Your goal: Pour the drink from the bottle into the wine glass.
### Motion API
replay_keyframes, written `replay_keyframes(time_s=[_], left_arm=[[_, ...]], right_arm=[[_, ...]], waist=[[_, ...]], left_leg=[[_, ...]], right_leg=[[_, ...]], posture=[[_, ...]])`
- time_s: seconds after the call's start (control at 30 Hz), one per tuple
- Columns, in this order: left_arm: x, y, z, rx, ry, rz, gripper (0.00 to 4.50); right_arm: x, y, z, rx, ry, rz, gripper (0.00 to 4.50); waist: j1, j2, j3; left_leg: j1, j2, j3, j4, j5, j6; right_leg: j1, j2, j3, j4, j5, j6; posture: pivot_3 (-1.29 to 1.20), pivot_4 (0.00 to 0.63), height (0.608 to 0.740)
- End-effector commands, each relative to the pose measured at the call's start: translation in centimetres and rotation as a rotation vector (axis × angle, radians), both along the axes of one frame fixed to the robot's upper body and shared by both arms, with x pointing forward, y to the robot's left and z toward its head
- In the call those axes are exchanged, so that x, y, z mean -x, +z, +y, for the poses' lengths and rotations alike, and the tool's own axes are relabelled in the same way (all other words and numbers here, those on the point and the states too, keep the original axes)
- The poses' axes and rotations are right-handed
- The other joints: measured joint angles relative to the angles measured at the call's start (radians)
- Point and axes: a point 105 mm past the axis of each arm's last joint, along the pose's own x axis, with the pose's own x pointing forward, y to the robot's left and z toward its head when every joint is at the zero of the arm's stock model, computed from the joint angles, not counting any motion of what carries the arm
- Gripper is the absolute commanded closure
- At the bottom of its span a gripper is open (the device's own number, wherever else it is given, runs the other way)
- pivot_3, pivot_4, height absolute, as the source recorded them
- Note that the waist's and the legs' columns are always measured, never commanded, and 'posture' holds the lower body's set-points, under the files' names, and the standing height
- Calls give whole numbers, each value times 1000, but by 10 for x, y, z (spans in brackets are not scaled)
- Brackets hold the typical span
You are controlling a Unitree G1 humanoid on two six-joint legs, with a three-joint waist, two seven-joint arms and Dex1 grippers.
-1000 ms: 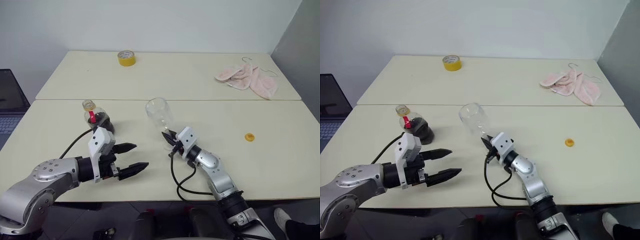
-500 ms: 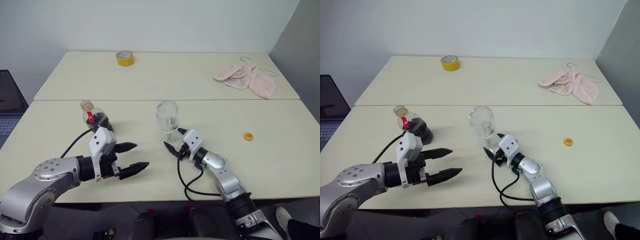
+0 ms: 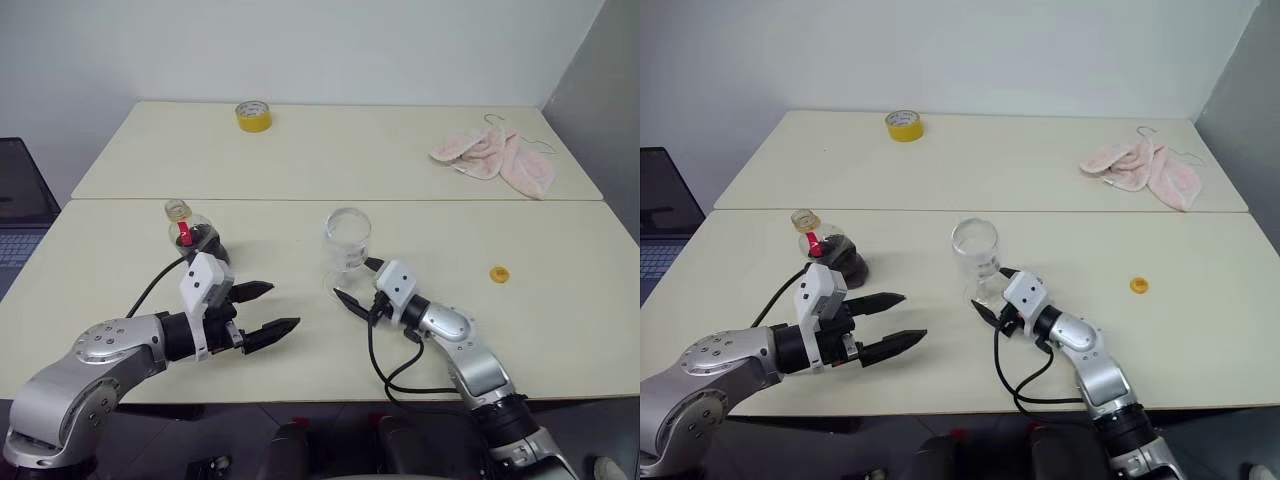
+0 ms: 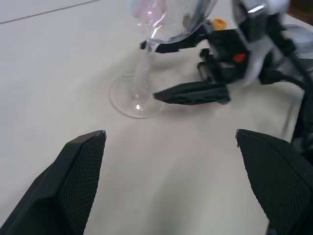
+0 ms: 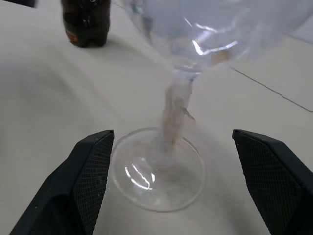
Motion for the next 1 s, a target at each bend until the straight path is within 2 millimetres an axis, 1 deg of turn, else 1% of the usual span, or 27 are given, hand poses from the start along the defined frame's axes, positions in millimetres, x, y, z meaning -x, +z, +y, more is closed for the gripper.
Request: replay_keyframes(time_s=[0.03,0.2,0.33,0.5,0.57,0.7,0.8,0.87,0.93,1.0], left_arm=[[-7,8,5,-7,58,-74,0],[-10,5,6,5,109,-95,0],[-5,0,5,-11,126,-120,0],[-5,-8,16,-45,238,-172,0],[1,-15,25,-39,309,-160,0],[23,-32,33,-89,381,-143,0],[25,-33,49,-106,509,-184,0],[22,-33,65,-111,612,-204,0],[15,-34,83,-88,723,-206,0],[6,-31,92,-56,771,-211,0]], right_arm=[[14,16,2,1,71,-38,2],[19,21,-3,34,77,-19,2],[29,26,-17,79,122,-1,2],[44,39,-28,115,187,18,2],[51,46,-33,116,215,43,2],[60,56,-42,129,247,91,2],[62,60,-44,135,263,101,2],[61,64,-42,134,278,92,2],[60,68,-37,130,302,76,2],[60,71,-33,129,327,62,2]], waist=[[0,0,0],[0,0,0],[0,0,0],[1,0,0],[1,0,0],[0,0,0],[6,-1,0],[10,-1,-1],[10,-1,-1],[12,-1,-1]], left_leg=[[0,0,0,0,0,0],[0,0,0,0,0,0],[0,0,1,0,1,-1],[0,0,0,0,0,0],[0,0,0,0,0,1],[0,0,0,0,-1,1],[0,0,0,0,-1,1],[1,0,-1,0,-1,1],[3,0,-1,0,-1,1],[5,0,-1,0,-1,1]], right_leg=[[0,0,0,0,0,0],[0,0,0,0,0,0],[0,0,1,-1,0,0],[1,-1,0,-1,0,0],[1,-1,0,-1,0,0],[1,-1,1,-1,0,0],[2,-1,0,-1,0,0],[3,-1,-1,-1,0,0],[5,-1,-1,-2,0,0],[7,-1,-2,-2,0,0]], posture=[[0,150,740],[0,150,740],[0,150,740],[0,150,740],[0,150,740],[0,150,740],[0,150,740],[0,150,740],[0,150,740],[0,150,740]])
